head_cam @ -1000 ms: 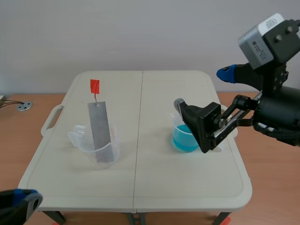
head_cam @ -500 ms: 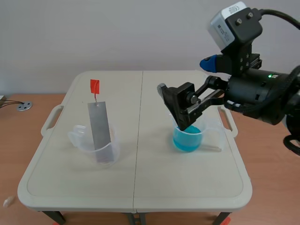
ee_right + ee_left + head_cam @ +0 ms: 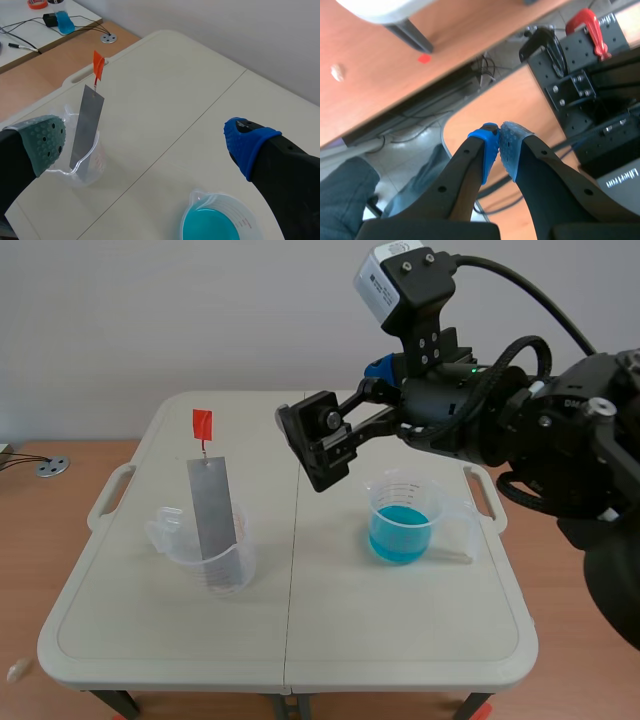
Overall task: Hold the metal plate by the orange handle, dip it into the blue solution, take it out and point at it, then put the plate back in the beaker on the left.
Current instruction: 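Lift the metal plate out of the left beaker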
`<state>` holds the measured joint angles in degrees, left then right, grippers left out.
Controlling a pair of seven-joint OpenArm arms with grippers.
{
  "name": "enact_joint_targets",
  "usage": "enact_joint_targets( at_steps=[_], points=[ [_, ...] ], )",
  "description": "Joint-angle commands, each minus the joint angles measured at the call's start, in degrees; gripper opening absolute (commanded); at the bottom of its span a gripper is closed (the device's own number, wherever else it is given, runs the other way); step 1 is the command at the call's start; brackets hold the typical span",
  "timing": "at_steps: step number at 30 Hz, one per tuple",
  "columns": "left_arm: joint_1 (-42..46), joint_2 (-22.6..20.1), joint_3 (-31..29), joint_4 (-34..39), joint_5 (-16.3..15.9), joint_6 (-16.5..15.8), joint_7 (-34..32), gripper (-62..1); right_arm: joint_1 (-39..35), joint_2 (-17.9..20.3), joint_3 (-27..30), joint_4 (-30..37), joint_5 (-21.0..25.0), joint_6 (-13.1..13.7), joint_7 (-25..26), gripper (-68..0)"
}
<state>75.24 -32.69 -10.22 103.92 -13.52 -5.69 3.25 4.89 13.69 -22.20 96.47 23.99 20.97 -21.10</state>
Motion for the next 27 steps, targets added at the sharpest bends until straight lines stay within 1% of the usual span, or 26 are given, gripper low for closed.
enact_joint_targets(
  at_steps=[1,5,10,12,15,17,23,27],
  points=[
    [0.2,0.3,-0.1,0.6,-0.3,0.0,-0.6,-55.1,2.0,-0.7,-0.6,-1.2,0.5,0.1,0.6,-1.2],
    [0.2,0.3,-0.1,0.6,-0.3,0.0,-0.3,-55.1,4.8,-2.6,-2.6,-5.7,0.5,1.6,0.6,-1.2],
    [0.2,0.3,-0.1,0.6,-0.3,0.0,-0.4,-55.1,8.2,-4.8,-5.2,-12.0,0.7,1.6,1.2,-1.2],
    [0.2,0.3,-0.1,0.6,-0.3,0.0,-0.4,-55.1,9.6,-5.4,-6.3,-14.5,0.9,2.4,2.0,-1.2],
    [0.2,0.3,-0.1,0.6,-0.3,0.0,-0.4,-55.1,11.5,-5.9,-7.9,-18.1,1.5,3.8,5.0,-1.2],
    [0.2,0.3,-0.1,0.6,-0.3,0.0,-0.4,-55.1,12.7,-6.3,-8.8,-20.4,2.2,4.1,7.5,-1.2],
    [0.2,0.3,-0.1,0.6,-0.4,0.0,-0.1,-55.1,15.0,-7.9,-9.8,-26.6,2.1,5.0,16.0,-1.2],
    [0.2,0.3,-0.1,0.6,-0.4,-0.1,1.3,-55.1,16.3,-9.3,-9.9,-30.0,2.1,6.8,18.1,-1.2]
  ],
)
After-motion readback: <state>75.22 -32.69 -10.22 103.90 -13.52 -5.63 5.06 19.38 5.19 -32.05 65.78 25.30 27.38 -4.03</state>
